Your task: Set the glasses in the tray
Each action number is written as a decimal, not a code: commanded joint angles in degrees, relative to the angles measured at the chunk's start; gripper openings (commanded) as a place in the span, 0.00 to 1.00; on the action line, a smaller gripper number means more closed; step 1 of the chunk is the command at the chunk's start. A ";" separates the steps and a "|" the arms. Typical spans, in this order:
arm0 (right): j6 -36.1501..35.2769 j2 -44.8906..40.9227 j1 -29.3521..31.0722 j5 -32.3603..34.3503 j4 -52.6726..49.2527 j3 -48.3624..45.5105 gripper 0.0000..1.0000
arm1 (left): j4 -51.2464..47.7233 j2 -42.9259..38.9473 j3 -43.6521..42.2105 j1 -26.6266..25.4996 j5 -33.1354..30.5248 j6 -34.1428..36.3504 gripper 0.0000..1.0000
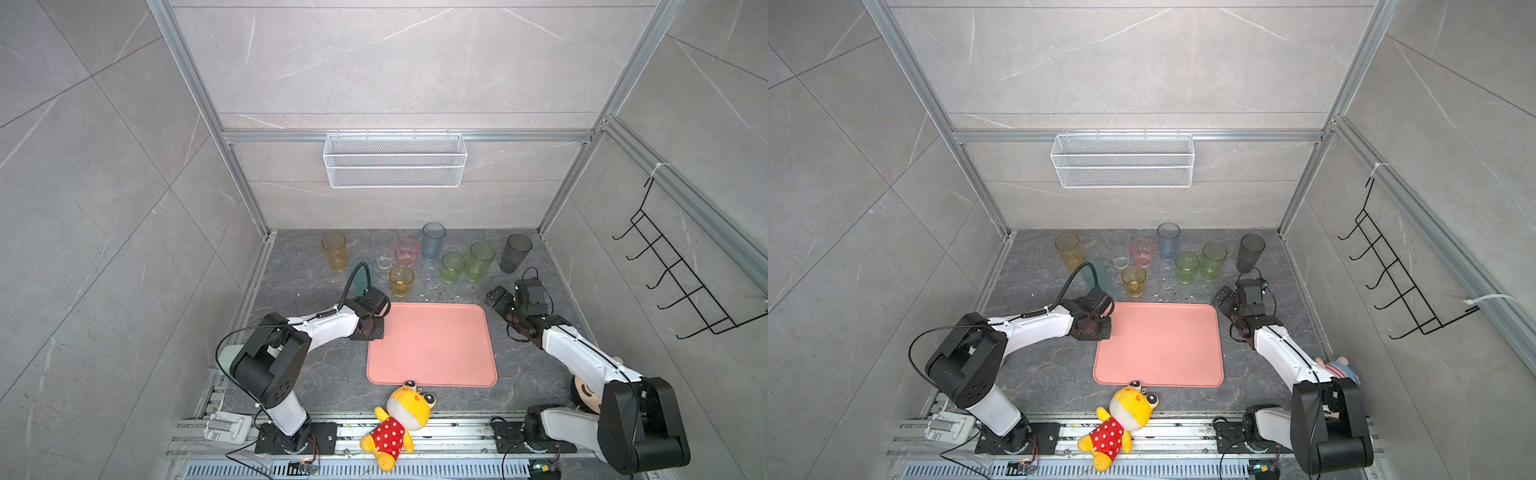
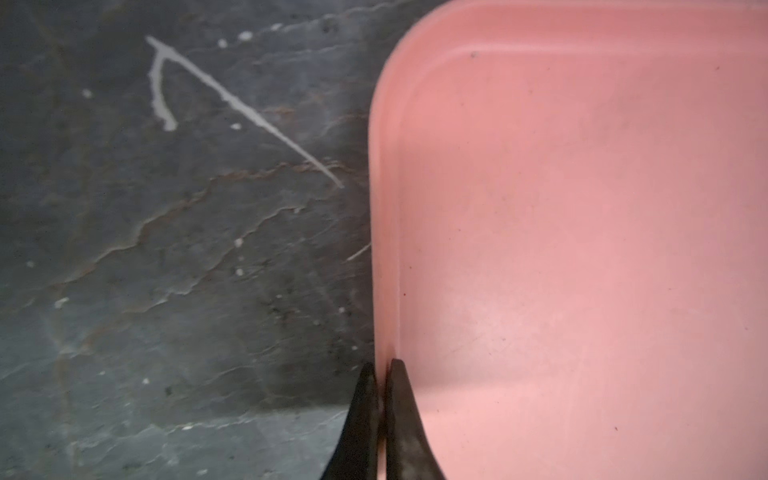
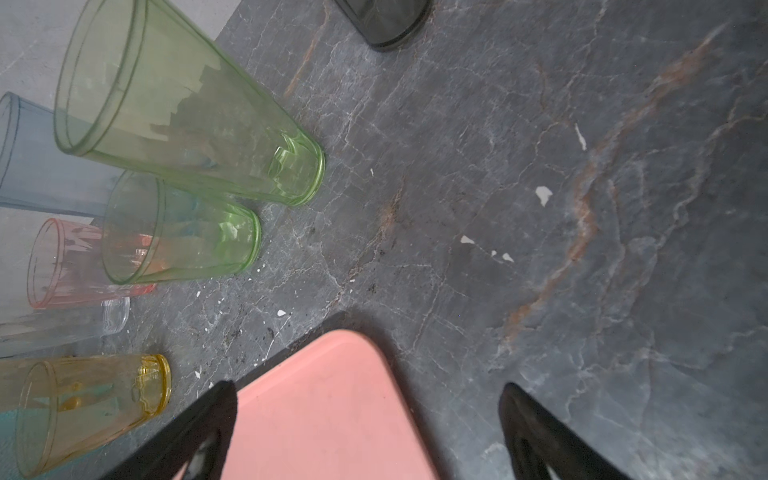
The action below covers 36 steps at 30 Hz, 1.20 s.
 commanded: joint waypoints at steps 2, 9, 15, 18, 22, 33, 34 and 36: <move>-0.94 0.54 -0.11 -0.50 0.69 1.63 1.00 | -4.62 -4.14 -2.42 3.40 -3.87 3.54 0.03; -0.94 0.48 -0.14 -0.75 0.76 1.64 0.99 | -4.01 -7.44 -4.46 9.09 -1.90 6.17 0.03; -1.02 0.31 -0.19 -0.68 0.66 1.57 1.00 | -2.01 -6.38 -4.38 10.70 2.00 8.07 0.03; -1.03 0.34 -0.13 -0.68 0.67 1.62 1.00 | -2.10 -5.47 -3.98 10.70 1.92 8.09 0.03; -1.08 0.24 -0.17 -0.68 0.49 1.64 0.99 | -1.96 -5.55 -4.15 10.70 1.75 8.00 0.08; -1.72 -1.09 -0.24 -1.62 1.40 1.07 1.00 | -4.94 -7.35 -1.21 10.70 -0.92 8.01 0.34; -1.96 -1.38 -0.18 -2.01 1.74 0.90 1.00 | -5.61 -7.72 -0.47 10.70 -1.21 8.06 0.35; -2.42 -1.97 -0.10 -2.96 2.80 0.44 0.99 | -6.74 -8.84 0.80 10.70 -1.78 8.09 0.38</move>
